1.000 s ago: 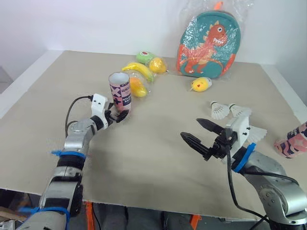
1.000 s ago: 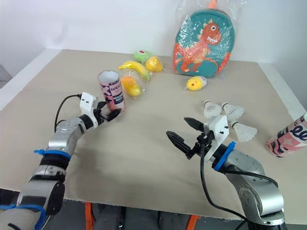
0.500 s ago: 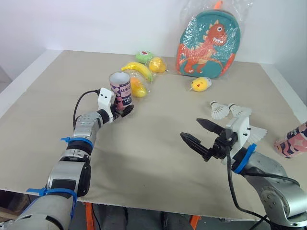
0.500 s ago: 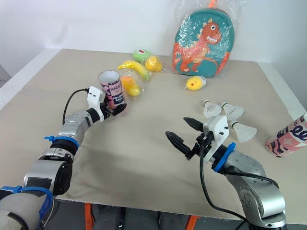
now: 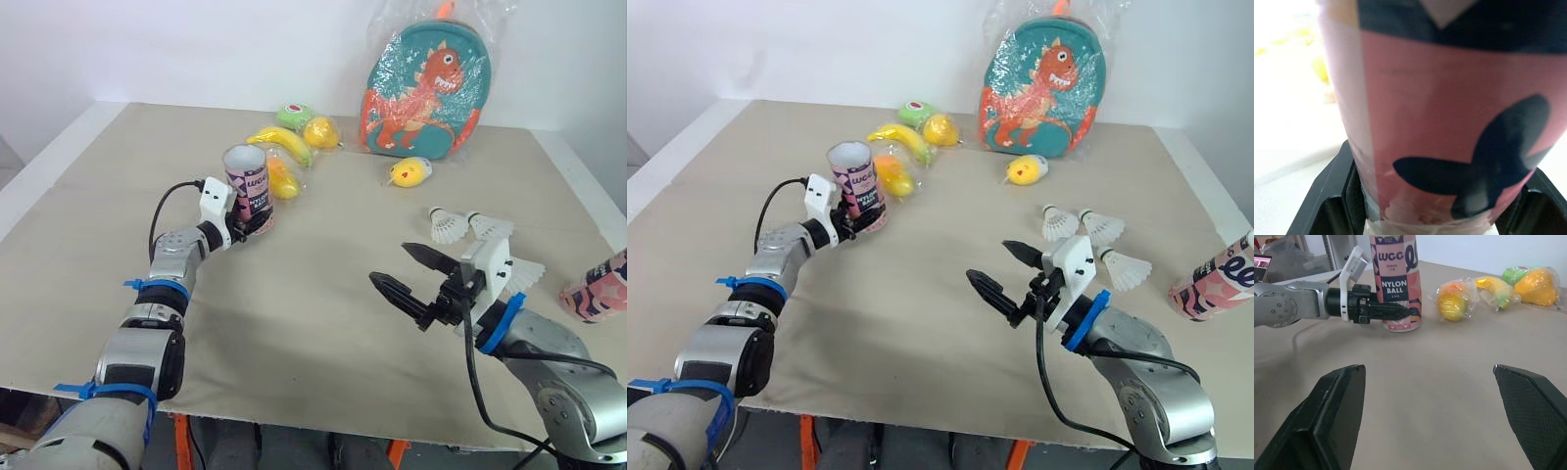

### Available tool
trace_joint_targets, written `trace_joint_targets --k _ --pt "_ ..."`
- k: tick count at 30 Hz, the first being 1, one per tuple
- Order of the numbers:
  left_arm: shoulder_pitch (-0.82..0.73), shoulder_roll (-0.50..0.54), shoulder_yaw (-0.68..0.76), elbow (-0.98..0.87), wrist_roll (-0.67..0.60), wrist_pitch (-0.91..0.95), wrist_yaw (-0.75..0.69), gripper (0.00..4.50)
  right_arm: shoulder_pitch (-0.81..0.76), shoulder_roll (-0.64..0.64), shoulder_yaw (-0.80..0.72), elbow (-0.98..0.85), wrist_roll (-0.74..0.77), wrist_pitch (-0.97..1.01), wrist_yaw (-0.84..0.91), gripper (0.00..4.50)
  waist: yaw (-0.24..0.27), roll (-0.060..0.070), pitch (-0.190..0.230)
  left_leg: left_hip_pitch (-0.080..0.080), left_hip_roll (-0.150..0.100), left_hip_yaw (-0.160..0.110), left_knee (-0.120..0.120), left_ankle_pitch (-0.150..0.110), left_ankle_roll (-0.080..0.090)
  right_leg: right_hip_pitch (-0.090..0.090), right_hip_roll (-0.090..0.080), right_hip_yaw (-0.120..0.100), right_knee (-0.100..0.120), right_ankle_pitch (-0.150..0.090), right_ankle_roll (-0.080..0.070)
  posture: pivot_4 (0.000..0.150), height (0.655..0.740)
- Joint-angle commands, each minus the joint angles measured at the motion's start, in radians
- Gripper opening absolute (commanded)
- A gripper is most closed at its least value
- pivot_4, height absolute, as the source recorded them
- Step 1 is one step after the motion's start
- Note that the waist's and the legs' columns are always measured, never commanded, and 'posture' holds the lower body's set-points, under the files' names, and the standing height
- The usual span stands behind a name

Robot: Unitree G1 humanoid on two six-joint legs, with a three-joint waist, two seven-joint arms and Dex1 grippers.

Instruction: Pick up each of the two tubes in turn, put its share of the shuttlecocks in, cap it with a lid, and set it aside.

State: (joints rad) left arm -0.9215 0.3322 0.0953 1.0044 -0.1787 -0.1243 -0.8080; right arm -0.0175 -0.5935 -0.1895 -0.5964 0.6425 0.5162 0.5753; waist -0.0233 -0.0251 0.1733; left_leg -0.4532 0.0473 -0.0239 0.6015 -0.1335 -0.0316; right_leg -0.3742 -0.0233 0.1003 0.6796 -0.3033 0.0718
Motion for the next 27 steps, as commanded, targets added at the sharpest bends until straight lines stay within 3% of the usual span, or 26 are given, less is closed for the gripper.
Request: trace_joint_targets --k 1,5,11,20,27 --pt "0.04 0.057 -0.017 -0.175 -0.032 0.031 -0.15 2.74 -0.005 -0.013 -0.045 -0.011 -0.02 -0.002 -0.033 4.5 0.0 0.0 0.0 0.0 0.0 0.0 0.0 0.0 0.0 0.0 0.0 0.0 0.0 0.0 0.0 0.15 0.7302" --pt "0.167 0.226 -0.149 -0.505 -0.073 0.179 -0.53 2.74 0.007 0.008 -0.048 0.059 -0.099 0.002 -0.115 4.5 -0.008 0.0 0.0 0.0 0.001 0.0 -0.001 0.0 0.0 0.0 0.0 0.0 0.0 0.0 -0.002 0.15 0.7302" --pt "0.196 0.406 -0.285 -0.7 -0.033 0.308 -0.77 2.74 -0.075 0.059 -0.024 0.195 -0.2 0.011 -0.241 4.5 -0.007 -0.001 0.001 0.001 0.001 -0.001 0.0 0.002 -0.001 0.0 0.0 -0.002 0.002 0.0 -0.004 0.15 0.7302" --pt "0.14 0.558 -0.555 -0.739 -0.047 0.247 -0.806 2.74 -0.354 0.108 0.045 0.627 -0.371 -0.088 -0.286 4.5 -0.023 0.0 0.002 0.001 0.004 0.002 -0.002 0.005 0.0 -0.002 0.002 -0.001 0.002 0.002 -0.005 0.15 0.7302" --pt "0.101 0.563 -0.632 -0.746 -0.089 0.233 -0.806 2.74 -0.577 0.125 0.085 0.996 -0.46 -0.241 -0.255 4.5 -0.025 0.003 0.003 0.001 0.003 0.003 -0.002 0.003 0.003 -0.003 0.002 0.0 0.003 0.001 -0.005 0.15 0.7302"
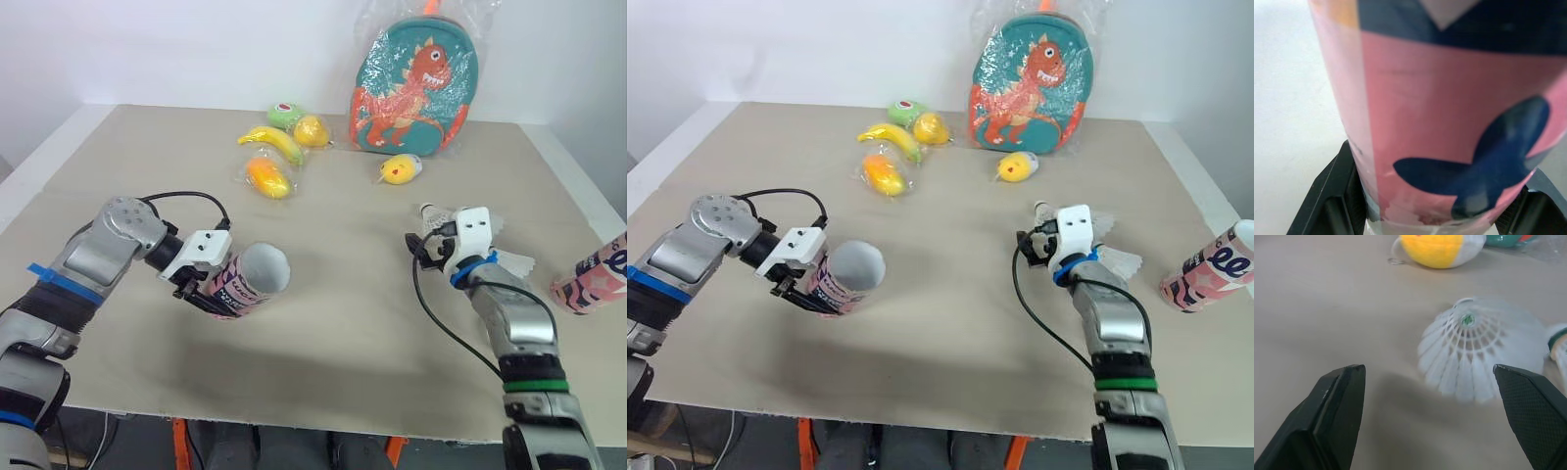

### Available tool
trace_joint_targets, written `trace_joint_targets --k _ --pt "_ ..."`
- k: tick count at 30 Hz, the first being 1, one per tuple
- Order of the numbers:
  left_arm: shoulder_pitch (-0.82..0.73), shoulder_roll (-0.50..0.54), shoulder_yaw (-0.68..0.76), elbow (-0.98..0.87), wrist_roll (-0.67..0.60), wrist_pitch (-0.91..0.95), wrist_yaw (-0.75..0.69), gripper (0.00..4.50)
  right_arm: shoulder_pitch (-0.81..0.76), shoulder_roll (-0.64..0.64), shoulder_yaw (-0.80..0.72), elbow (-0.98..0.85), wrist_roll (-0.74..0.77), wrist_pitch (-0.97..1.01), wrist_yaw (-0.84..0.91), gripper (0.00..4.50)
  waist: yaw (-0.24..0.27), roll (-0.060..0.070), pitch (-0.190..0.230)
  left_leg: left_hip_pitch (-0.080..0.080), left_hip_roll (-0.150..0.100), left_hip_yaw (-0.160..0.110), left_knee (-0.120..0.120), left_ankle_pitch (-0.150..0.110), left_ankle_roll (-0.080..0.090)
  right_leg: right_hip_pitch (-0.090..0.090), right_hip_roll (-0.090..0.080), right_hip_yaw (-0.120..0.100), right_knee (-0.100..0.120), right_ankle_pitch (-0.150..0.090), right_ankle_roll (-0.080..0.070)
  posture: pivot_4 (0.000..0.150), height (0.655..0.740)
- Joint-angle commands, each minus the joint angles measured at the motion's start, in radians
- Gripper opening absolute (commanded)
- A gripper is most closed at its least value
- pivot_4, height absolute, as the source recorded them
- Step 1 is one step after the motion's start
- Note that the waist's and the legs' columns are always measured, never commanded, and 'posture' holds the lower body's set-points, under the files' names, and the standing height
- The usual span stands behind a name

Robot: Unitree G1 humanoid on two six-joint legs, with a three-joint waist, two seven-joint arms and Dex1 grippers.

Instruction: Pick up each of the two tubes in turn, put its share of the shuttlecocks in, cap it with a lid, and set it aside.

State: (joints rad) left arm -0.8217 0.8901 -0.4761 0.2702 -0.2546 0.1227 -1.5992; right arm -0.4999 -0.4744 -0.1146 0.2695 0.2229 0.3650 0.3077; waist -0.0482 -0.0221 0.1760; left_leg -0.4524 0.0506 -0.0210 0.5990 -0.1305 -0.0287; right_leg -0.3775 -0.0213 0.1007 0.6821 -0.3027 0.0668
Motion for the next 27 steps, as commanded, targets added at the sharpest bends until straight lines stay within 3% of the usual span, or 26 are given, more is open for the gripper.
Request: trace_joint_targets --k 1,6,8,10,11,13,14,16,18,24,27 --pt "0.001 0.002 -0.065 -0.019 -0.019 -0.01 -0.015 2.74 -0.125 0.012 0.008 0.178 -0.045 -0.111 0.016 4.5 0.0 0.0 0.0 0.0 0.0 0.0 0.0 0.0 0.0 0.0 0.0 0.0 0.0 0.0 0.0 0.15 0.7302" --pt "0.018 -0.004 -0.08 -0.06 -0.034 0.004 -0.015 2.74 -0.286 0.043 -0.009 0.49 -0.074 -0.239 0.013 4.5 0.0 0.001 0.0 0.0 -0.001 0.001 0.0 0.0 0.0 0.0 -0.001 0.001 0.0 0.0 0.001 0.15 0.7302" --pt "0.024 -0.001 -0.085 -0.067 -0.031 0.001 -0.015 2.71 -0.316 0.047 -0.011 0.559 -0.083 -0.28 0.016 3.97 0.002 0.001 0.0 0.0 -0.001 0.0 0.001 0.0 0.0 0.0 -0.001 0.0 0.0 0.0 0.001 0.15 0.7302" --pt "0.028 0.002 -0.087 -0.075 -0.03 0.005 -0.015 2.71 -0.335 0.052 -0.012 0.597 -0.086 -0.312 0.028 3.13 0.003 0.001 0.0 -0.001 -0.002 0.0 0.0 0.0 0.0 0.0 -0.002 0.0 0.0 0.0 0.001 0.15 0.7302" --pt "0.031 0.003 -0.088 -0.079 -0.03 0.006 -0.015 2.71 -0.339 0.054 -0.013 0.603 -0.084 -0.321 0.036 2.66 0.003 0.001 0.0 -0.001 -0.002 0.0 0.0 -0.001 0.0 0.001 -0.002 0.0 0.0 0.0 0.001 0.15 0.7302" --pt "0.037 0.001 -0.087 -0.084 -0.026 0.007 -0.015 2.71 -0.343 0.055 -0.016 0.604 -0.083 -0.332 0.041 2.22 0.001 0.001 0.0 0.0 -0.002 0.0 0.001 -0.001 0.001 0.001 -0.002 0.0 0.0 0.0 0.001 0.15 0.7302" --pt "0.04 0.0 -0.086 -0.086 -0.024 0.007 -0.015 2.71 -0.343 0.054 -0.016 0.601 -0.086 -0.338 0.044 1.68 0.001 0.001 0.0 0.0 -0.002 0.0 0.001 -0.001 0.001 0.001 -0.002 0.0 0.0 0.0 0.001 0.15 0.7302" --pt "0.047 -0.005 -0.087 -0.088 -0.019 0.007 -0.015 2.71 -0.334 0.052 -0.018 0.565 -0.082 -0.343 0.057 1.03 0.001 0.002 0.0 0.0 -0.002 0.0 0.001 -0.001 0.001 0.001 -0.002 0.0 0.0 0.0 0.001 0.15 0.7302" --pt "0.051 -0.009 -0.091 -0.087 -0.015 0.008 -0.015 2.71 -0.309 0.055 -0.023 0.473 -0.053 -0.341 0.104 0.1 0.001 0.002 0.0 0.0 -0.002 0.0 0.001 -0.001 0.001 0.001 -0.002 0.0 0.0 0.0 0.001 0.15 0.7302" --pt "0.034 -0.031 -0.122 -0.047 0.0 -0.007 -0.015 2.71 -0.135 0.0 0.04 -0.102 0.094 -0.204 0.369 0.04 0.007 0.006 -0.002 -0.001 -0.002 0.0 0.001 -0.001 0.001 0.001 -0.002 0.0 0.0 -0.001 0.002 0.15 0.7302" --pt "0.013 -0.042 -0.146 -0.014 0.002 -0.018 -0.015 2.71 -0.041 -0.111 0.102 -0.451 0.241 -0.056 0.556 0.04 0.015 0.008 -0.002 -0.001 -0.002 -0.001 0.001 -0.002 0.001 0.002 -0.002 -0.001 0.0 -0.002 0.003 0.15 0.7302"
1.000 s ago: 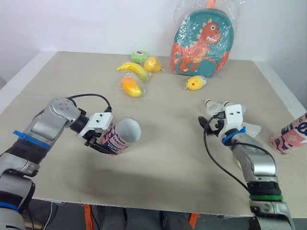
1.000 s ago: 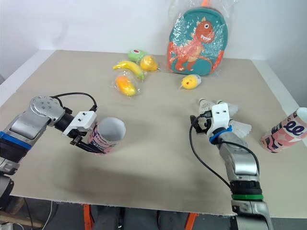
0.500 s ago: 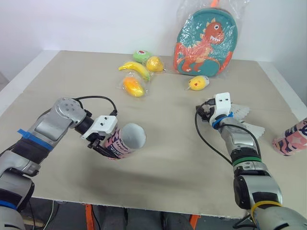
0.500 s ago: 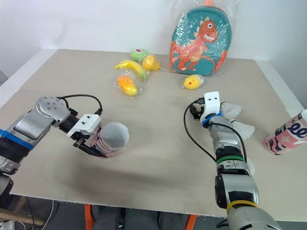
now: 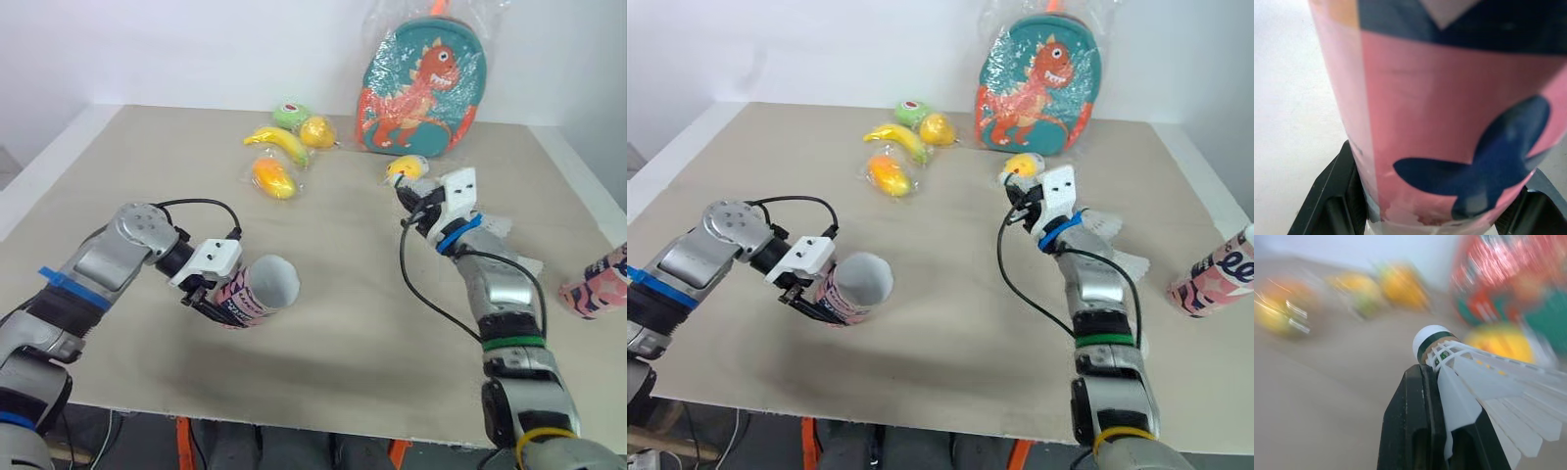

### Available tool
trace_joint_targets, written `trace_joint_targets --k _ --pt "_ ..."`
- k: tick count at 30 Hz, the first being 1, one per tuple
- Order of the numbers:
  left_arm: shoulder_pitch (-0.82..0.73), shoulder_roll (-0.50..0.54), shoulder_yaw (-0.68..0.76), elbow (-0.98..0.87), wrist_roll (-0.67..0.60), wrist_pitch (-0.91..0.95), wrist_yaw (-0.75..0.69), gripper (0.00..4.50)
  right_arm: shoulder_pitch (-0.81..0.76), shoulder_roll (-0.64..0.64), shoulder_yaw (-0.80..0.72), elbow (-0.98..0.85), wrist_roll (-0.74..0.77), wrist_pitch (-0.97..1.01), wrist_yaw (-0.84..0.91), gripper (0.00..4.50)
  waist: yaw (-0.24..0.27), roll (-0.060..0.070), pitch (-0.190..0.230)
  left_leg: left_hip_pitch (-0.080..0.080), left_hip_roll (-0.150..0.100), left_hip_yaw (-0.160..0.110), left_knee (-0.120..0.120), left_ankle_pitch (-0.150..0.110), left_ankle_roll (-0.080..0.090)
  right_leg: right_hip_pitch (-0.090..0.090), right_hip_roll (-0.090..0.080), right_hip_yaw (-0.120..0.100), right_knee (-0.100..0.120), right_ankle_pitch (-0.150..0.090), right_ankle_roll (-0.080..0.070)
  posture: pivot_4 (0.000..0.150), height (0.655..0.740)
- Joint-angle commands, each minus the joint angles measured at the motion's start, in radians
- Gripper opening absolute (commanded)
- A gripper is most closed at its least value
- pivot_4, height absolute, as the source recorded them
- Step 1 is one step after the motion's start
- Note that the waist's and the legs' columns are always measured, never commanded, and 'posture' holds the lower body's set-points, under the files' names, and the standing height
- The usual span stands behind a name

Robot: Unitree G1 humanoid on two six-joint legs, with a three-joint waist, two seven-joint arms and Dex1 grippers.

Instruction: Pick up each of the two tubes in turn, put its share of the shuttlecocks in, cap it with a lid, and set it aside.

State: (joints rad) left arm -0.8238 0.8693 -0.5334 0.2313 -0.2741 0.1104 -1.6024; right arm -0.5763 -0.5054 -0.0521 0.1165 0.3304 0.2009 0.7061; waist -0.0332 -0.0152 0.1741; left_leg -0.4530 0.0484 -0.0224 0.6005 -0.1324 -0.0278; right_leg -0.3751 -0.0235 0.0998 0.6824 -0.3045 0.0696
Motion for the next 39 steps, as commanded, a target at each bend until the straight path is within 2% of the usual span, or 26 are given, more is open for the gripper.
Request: trace_joint_targets --k 1,4,6,8,15,20,25,27,28,29,31,35,39 --pt "0.008 -0.023 -0.099 0.036 0.022 -0.009 -0.012 2.71 0.058 -0.121 0.055 -0.394 0.179 0.151 0.21 0.04 0.002 0.002 -0.001 0.0 0.0 0.0 0.0 0.0 0.0 0.0 0.0 0.0 0.0 0.0 0.0 0.15 0.7302" --pt "-0.011 -0.03 -0.121 0.066 0.017 -0.018 -0.012 2.71 0.071 -0.203 0.083 -0.558 0.258 0.221 0.297 0.04 0.004 0.003 -0.002 0.003 0.0 0.0 0.002 0.0 0.0 0.003 -0.001 0.0 0.0 -0.001 0.002 0.15 0.7302" --pt "-0.023 -0.036 -0.132 0.081 0.002 -0.012 -0.012 2.71 0.038 -0.23 0.109 -0.603 0.268 0.252 0.326 0.04 0.005 0.003 -0.002 0.005 0.0 0.0 0.002 0.0 0.0 0.005 -0.001 0.0 0.0 -0.003 0.005 0.15 0.7302" --pt "-0.033 -0.045 -0.138 0.09 -0.015 0.002 -0.012 2.71 0.001 -0.245 0.138 -0.617 0.252 0.263 0.348 0.04 0.004 0.003 -0.002 0.007 0.001 0.002 0.003 0.001 0.0 0.005 -0.001 0.001 0.0 -0.003 0.001 0.15 0.7302" --pt "-0.055 -0.07 -0.146 0.096 -0.054 0.046 -0.012 2.71 -0.176 -0.222 0.343 -0.497 0.052 0.23 0.418 0.04 0.01 0.003 -0.003 0.007 0.001 0.004 0.003 0.001 0.0 0.003 -0.001 0.003 0.0 -0.002 0.005 0.15 0.7302" --pt "-0.058 -0.073 -0.143 0.094 -0.067 0.06 -0.012 2.71 -0.279 -0.17 0.403 -0.414 -0.019 0.222 0.447 0.04 0.014 0.003 -0.002 0.003 0.0 0.002 0.003 0.0 0.001 0.002 -0.001 0.002 0.0 -0.001 0.002 0.15 0.7302" --pt "-0.061 -0.078 -0.138 0.1 -0.065 0.065 -0.012 2.71 -0.329 -0.146 0.395 -0.403 -0.01 0.222 0.501 1.78 0.016 0.003 -0.002 0.001 -0.001 0.001 0.003 0.0 0.0 0.002 -0.002 -0.001 0.0 -0.001 0.001 0.15 0.7302" --pt "-0.061 -0.081 -0.136 0.103 -0.063 0.065 -0.012 2.71 -0.334 -0.14 0.377 -0.414 0.01 0.236 0.511 3.22 0.016 0.003 -0.002 0.001 -0.001 0.001 0.003 0.0 0.0 0.002 -0.002 -0.001 0.0 -0.001 0.002 0.15 0.7302" --pt "-0.061 -0.083 -0.135 0.104 -0.063 0.066 -0.012 2.71 -0.334 -0.142 0.363 -0.427 0.03 0.248 0.519 3.34 0.016 0.003 -0.002 0.001 -0.001 0.001 0.003 0.0 0.0 0.002 -0.002 -0.001 0.0 -0.001 0.002 0.15 0.7302" --pt "-0.061 -0.085 -0.133 0.104 -0.063 0.066 -0.012 2.71 -0.333 -0.143 0.353 -0.437 0.045 0.257 0.525 3.8 0.016 0.003 -0.002 0.001 -0.001 0.0 0.003 0.0 0.0 0.002 -0.002 -0.001 0.0 -0.001 0.001 0.15 0.7302" --pt "-0.059 -0.088 -0.131 0.105 -0.063 0.068 -0.012 2.71 -0.326 -0.15 0.328 -0.46 0.08 0.278 0.534 4.4 0.016 0.003 -0.002 0.001 -0.001 0.0 0.003 0.0 0.0 0.002 -0.002 -0.001 0.0 -0.001 0.001 0.15 0.7302" --pt "-0.062 -0.096 -0.129 0.122 -0.059 0.061 -0.012 2.71 -0.278 -0.196 0.235 -0.498 0.151 0.323 0.532 4.4 0.018 0.003 -0.002 0.001 -0.001 0.0 0.003 0.0 0.0 0.002 -0.002 -0.002 0.0 -0.001 0.002 0.15 0.7302" --pt "-0.055 -0.101 -0.121 0.116 -0.058 0.061 -0.012 2.71 -0.146 -0.262 0.081 -0.565 0.224 0.379 0.471 4.4 0.025 0.002 -0.003 0.0 -0.002 -0.002 0.004 0.0 0.0 0.003 -0.003 -0.002 -0.001 -0.001 0.002 0.15 0.7302"
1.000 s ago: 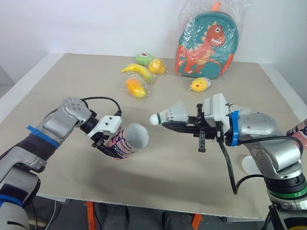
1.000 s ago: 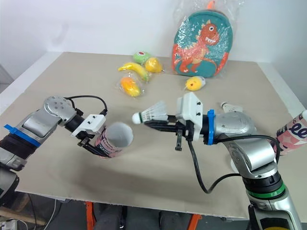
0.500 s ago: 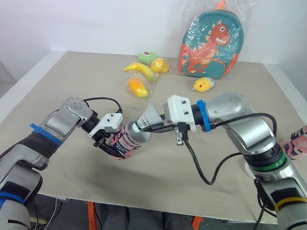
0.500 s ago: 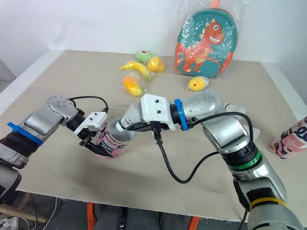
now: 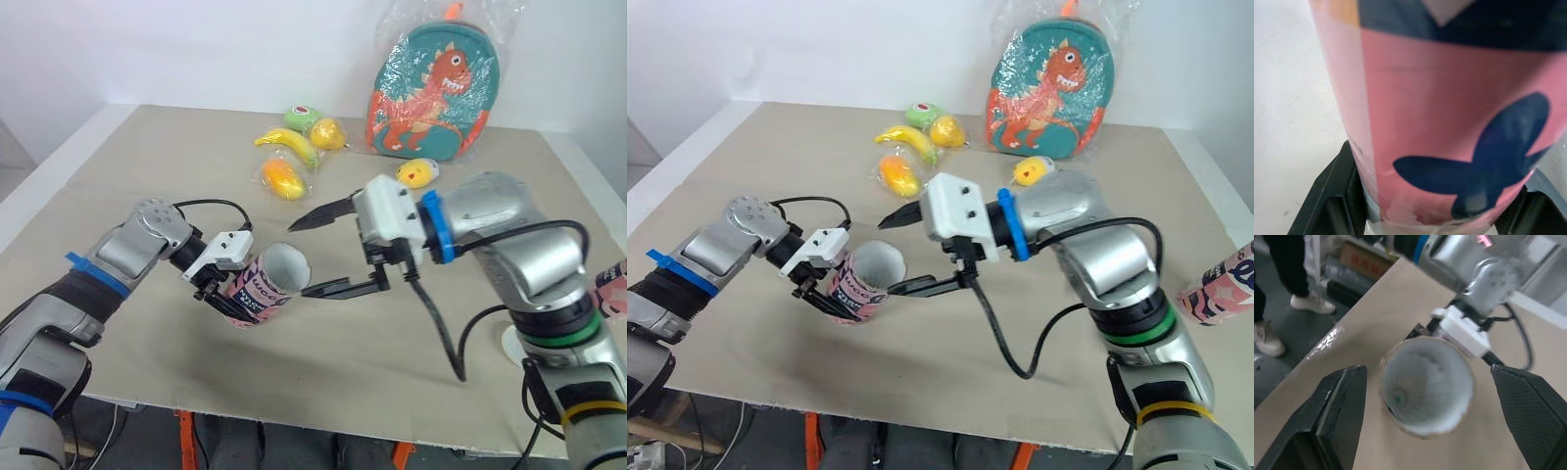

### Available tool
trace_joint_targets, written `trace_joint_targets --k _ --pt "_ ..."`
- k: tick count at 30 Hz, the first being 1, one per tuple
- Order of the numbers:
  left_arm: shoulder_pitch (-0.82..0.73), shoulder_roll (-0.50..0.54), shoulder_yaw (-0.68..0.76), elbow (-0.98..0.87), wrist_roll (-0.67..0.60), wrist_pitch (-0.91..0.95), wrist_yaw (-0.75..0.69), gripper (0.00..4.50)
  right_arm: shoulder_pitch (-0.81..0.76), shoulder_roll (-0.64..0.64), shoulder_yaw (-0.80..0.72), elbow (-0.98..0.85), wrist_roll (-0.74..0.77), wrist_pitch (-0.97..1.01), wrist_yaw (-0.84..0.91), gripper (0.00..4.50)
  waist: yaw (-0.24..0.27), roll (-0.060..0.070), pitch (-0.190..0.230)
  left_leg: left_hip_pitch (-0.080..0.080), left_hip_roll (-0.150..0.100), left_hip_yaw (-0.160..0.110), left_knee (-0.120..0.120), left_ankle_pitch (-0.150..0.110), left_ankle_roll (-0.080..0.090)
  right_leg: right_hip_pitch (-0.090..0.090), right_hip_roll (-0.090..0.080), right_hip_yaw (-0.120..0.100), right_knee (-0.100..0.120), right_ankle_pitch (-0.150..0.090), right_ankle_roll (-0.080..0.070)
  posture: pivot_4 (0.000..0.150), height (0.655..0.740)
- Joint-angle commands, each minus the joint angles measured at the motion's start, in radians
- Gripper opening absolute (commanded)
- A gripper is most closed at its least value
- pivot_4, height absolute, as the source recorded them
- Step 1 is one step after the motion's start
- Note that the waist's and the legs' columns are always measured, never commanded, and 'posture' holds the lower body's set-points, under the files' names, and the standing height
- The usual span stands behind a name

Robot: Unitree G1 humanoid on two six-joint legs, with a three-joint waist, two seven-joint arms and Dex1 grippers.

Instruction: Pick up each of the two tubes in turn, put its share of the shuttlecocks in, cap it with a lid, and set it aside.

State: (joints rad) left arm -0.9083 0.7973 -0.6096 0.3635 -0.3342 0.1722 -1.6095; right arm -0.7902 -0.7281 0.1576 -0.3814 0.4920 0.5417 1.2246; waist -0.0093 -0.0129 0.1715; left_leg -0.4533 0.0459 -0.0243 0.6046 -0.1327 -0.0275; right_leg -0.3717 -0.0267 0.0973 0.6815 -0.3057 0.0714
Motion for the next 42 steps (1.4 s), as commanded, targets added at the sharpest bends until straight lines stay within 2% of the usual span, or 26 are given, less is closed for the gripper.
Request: trace_joint_targets --k 1,4,7,10,14,19,23,27,38,42 --pt "0.033 -0.03 -0.043 -0.018 0.003 -0.001 -0.005 2.71 0.126 -0.055 -0.185 -0.087 0.075 0.053 -0.075 4.4 0.004 0.0 0.0 0.0 0.0 0.0 0.0 0.0 0.0 0.0 0.0 0.0 0.0 0.0 0.0 0.15 0.7302" --pt "0.04 -0.03 -0.036 -0.025 0.003 0.001 -0.005 2.71 0.304 -0.089 -0.34 -0.118 0.069 0.083 -0.173 4.4 0.008 0.0 0.0 -0.001 0.0 0.0 0.0 0.0 0.0 -0.001 0.0 0.0 0.0 0.0 0.0 0.15 0.7302" --pt "0.048 -0.029 -0.027 -0.033 0.003 0.004 -0.005 2.71 0.492 -0.087 -0.488 -0.102 -0.009 0.066 -0.299 4.4 0.015 0.0 0.0 -0.001 0.0 -0.001 0.0 0.0 0.0 0.0 0.0 -0.001 0.0 -0.001 0.0 0.15 0.7302" --pt "0.054 -0.03 -0.022 -0.037 0.005 0.003 -0.005 2.71 0.668 -0.033 -0.681 -0.093 -0.028 0.062 -0.405 4.4 0.019 0.0 0.0 -0.001 -0.001 0.0 0.0 0.0 0.0 -0.001 0.0 0.0 0.0 0.0 0.0 0.15 0.7302" --pt "0.044 -0.044 -0.021 -0.019 0.011 -0.002 -0.005 2.71 0.839 0.025 -0.877 -0.139 0.016 0.084 -0.459 4.4 0.017 0.003 -0.002 -0.001 -0.001 -0.001 0.0 0.0 0.0 0.0 0.0 0.0 0.0 -0.001 0.0 0.15 0.7302" --pt "0.035 -0.053 -0.025 -0.012 0.01 -0.005 -0.005 2.71 0.982 0.031 -0.933 -0.128 0.027 0.082 -0.456 4.4 0.016 0.005 -0.003 0.001 -0.001 -0.001 0.001 0.0 0.0 0.001 0.001 0.001 0.0 -0.003 0.006 0.15 0.7302" --pt "0.026 -0.058 -0.023 0.001 0.01 -0.01 -0.005 2.71 0.998 0.022 -0.926 -0.006 0.002 0.068 -0.485 4.4 0.016 0.004 -0.003 0.001 -0.001 0.001 0.003 0.001 0.001 0.002 0.0 0.003 0.0 -0.004 0.003 0.15 0.7302" --pt "0.028 -0.056 -0.022 -0.002 0.009 -0.01 -0.005 2.71 0.982 0.012 -0.895 0.032 0.003 0.059 -0.492 4.4 0.015 0.005 -0.003 0.0 -0.001 0.003 0.005 0.001 0.001 0.001 0.0 0.006 0.0 -0.003 0.004 0.15 0.7302" --pt "0.03 -0.062 -0.006 -0.004 0.016 -0.006 -0.005 2.71 0.862 -0.026 -0.812 0.261 -0.06 0.011 -0.535 4.4 0.015 0.005 -0.003 0.0 -0.001 0.003 0.004 0.001 0.001 0.001 0.001 0.006 -0.001 -0.003 0.006 0.15 0.7302" --pt "0.028 -0.062 -0.002 -0.006 0.016 -0.004 -0.005 2.71 0.849 -0.02 -0.818 0.286 -0.053 0.0 -0.538 4.4 0.015 0.005 -0.003 0.0 -0.001 0.003 0.004 0.0 0.001 0.001 0.001 0.006 -0.001 -0.002 0.007 0.15 0.7302"
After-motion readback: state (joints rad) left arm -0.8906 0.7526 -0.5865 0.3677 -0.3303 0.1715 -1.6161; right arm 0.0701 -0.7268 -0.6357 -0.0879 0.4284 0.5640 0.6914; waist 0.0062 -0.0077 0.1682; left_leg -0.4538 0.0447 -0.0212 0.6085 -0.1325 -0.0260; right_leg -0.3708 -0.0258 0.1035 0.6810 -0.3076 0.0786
